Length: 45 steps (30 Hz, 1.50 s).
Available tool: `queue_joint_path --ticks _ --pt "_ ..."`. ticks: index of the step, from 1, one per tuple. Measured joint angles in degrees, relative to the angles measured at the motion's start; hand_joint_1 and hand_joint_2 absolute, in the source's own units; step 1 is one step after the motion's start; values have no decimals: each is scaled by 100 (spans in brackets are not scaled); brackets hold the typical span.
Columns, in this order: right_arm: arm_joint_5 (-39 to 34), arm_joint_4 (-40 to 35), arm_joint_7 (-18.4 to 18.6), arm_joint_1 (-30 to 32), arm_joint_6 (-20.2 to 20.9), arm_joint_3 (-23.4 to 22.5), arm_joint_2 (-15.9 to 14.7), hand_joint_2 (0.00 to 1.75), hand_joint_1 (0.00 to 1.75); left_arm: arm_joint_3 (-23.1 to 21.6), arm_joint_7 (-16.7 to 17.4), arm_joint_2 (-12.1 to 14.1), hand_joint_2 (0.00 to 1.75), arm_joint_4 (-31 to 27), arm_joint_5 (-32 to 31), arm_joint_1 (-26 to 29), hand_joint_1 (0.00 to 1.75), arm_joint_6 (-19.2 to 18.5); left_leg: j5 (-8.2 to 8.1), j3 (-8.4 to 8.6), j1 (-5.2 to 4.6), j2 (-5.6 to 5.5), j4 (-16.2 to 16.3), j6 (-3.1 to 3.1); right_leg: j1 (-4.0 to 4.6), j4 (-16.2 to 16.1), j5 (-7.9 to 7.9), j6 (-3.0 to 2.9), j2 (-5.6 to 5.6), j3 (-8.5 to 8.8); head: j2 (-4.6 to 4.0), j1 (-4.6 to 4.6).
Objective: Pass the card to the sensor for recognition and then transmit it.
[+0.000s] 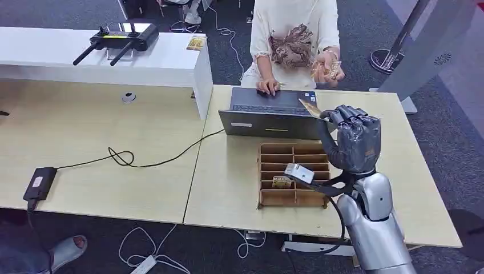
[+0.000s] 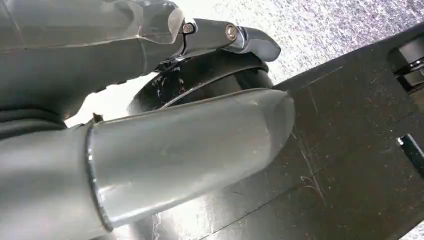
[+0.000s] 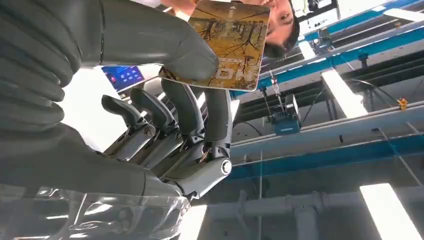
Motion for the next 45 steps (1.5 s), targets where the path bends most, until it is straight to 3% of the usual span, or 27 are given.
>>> queue_joint_path --ticks 24,31,35,42,45 --pt "-225 142 179 -706 245 728 -212 175 175 317 44 -17 0 0 312 2 0 299 0 0 0 0 0 0 0 1 0 0 0 1 0 0" --pt "-1158 487 -17 -1125 898 807 -254 175 175 603 127 -13 0 0 623 -21 0 448 0 2 0 2 0 0 0 1 1 0 1 1 0 2" --pt "-1248 855 -2 -1483 1148 837 -260 175 175 732 144 -7 0 0 693 -29 0 479 1 2 0 1 0 0 0 2 2 1 0 2 0 0" --pt "-1248 1135 18 -1686 1189 877 -262 175 175 824 162 0 0 0 741 -30 0 501 0 0 0 -1 0 0 0 1 1 1 -1 1 0 0" --pt "-1314 1364 127 -1850 1436 909 -260 175 175 905 199 7 0 0 802 -39 0 522 0 -1 0 0 0 0 0 1 1 1 0 1 0 0"
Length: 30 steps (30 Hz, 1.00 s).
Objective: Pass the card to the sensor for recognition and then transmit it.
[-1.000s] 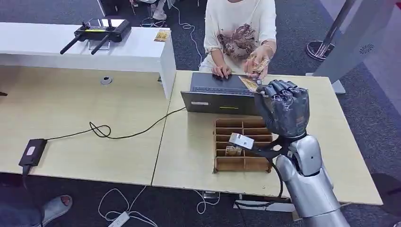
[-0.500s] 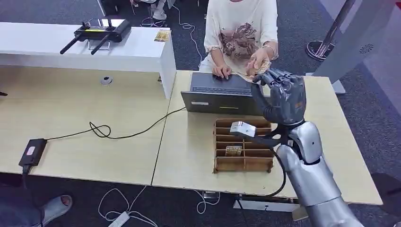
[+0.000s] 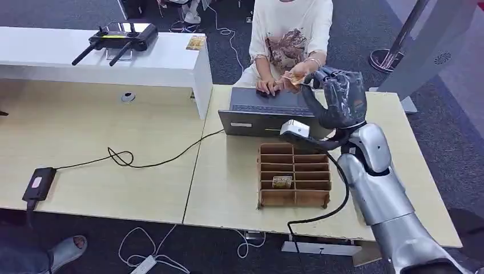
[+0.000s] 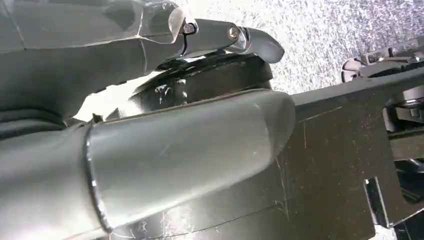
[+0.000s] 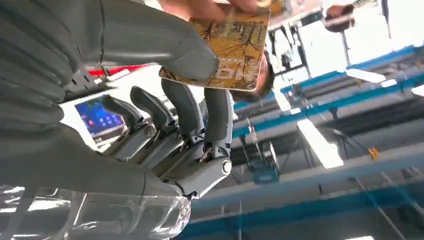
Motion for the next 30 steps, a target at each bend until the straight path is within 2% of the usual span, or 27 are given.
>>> queue_joint_path --ticks 11,16,21,22,23,30 --pt "37 901 122 -631 308 44 46 175 175 133 120 37 0 0 107 51 0 61 1 1 0 -10 0 0 0 2 1 0 -6 2 0 0" --pt "148 1505 258 -993 463 46 68 175 175 491 228 41 0 0 564 272 0 391 1 8 -3 -8 0 0 -2 -1 0 0 -6 1 0 -4" --pt "278 2015 398 -1204 588 46 68 175 175 780 216 63 0 0 693 260 0 442 1 9 -3 -17 0 0 -2 0 0 0 -12 7 0 2" --pt "291 2107 435 -1234 588 44 68 175 70 809 208 66 0 0 715 259 0 472 2 10 -3 -17 0 1 -2 0 1 1 -12 7 0 -2" --pt "306 2188 466 -1258 579 39 70 175 0 839 188 66 0 0 743 261 0 507 3 10 -3 -18 0 1 -2 0 1 1 -12 9 0 0" --pt "284 2561 461 -1326 522 -90 85 175 0 1056 26 72 0 2 885 326 0 741 1 12 -2 -18 1 0 -1 0 1 1 -8 8 0 2"
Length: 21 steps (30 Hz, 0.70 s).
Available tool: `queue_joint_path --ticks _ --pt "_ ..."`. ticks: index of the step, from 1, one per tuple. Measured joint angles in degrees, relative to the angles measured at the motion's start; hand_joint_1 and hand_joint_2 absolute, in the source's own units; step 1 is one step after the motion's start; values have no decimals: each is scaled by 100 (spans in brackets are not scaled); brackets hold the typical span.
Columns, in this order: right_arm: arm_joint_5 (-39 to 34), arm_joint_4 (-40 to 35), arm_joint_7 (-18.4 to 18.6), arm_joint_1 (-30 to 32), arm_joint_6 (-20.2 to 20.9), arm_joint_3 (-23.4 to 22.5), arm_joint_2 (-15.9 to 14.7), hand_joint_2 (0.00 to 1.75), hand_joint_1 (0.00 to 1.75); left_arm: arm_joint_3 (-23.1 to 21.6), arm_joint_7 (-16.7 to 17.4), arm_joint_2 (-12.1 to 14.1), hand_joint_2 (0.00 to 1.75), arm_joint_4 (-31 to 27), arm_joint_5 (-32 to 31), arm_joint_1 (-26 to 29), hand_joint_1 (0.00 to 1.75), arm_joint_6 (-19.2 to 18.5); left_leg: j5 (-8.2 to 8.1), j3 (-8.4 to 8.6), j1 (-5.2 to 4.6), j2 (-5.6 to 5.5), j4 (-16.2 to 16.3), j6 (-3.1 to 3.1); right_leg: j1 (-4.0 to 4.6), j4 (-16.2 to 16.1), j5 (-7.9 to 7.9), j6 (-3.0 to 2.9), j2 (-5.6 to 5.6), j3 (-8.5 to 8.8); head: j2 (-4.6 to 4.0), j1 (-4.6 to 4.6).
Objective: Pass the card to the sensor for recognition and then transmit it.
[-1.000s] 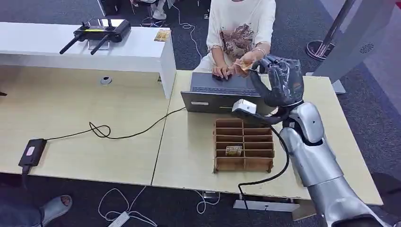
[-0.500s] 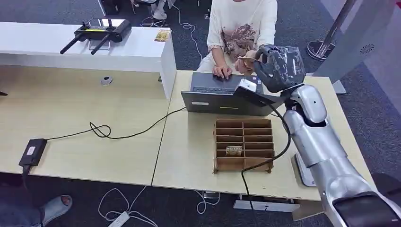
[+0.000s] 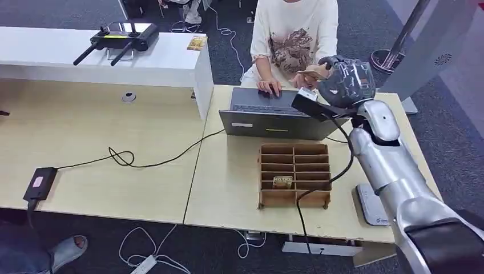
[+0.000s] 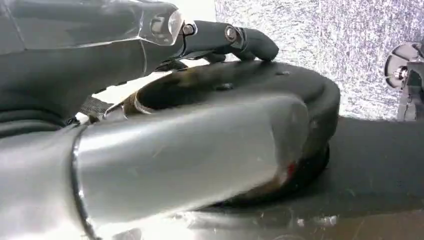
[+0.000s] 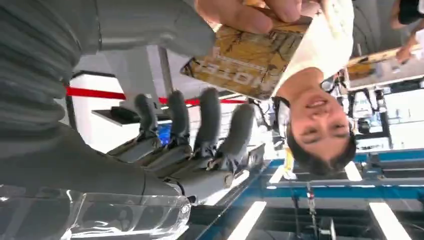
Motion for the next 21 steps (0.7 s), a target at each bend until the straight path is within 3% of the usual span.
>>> queue_joint_path --ticks 4,8,15,21 --pt "-35 46 -55 9 4 -68 0 175 0 63 -169 0 0 2 92 79 0 221 -1 -1 1 2 0 0 1 0 -1 0 0 -4 0 -4" --pt "-339 -75 -238 146 52 -216 -4 175 0 216 -525 -81 0 2 227 331 0 774 0 34 4 10 3 -1 2 -2 -1 0 10 -15 0 -4" --pt "-523 -346 -361 385 162 -391 -64 175 0 380 -761 -131 0 2 253 388 0 1008 3 31 4 12 5 -1 2 -1 5 -5 10 -19 0 -4" --pt "-1887 -1005 -821 742 727 -686 -223 175 0 474 -953 -177 0 2 330 395 0 1298 3 29 3 10 6 -1 2 -1 6 -4 8 -19 0 -4"
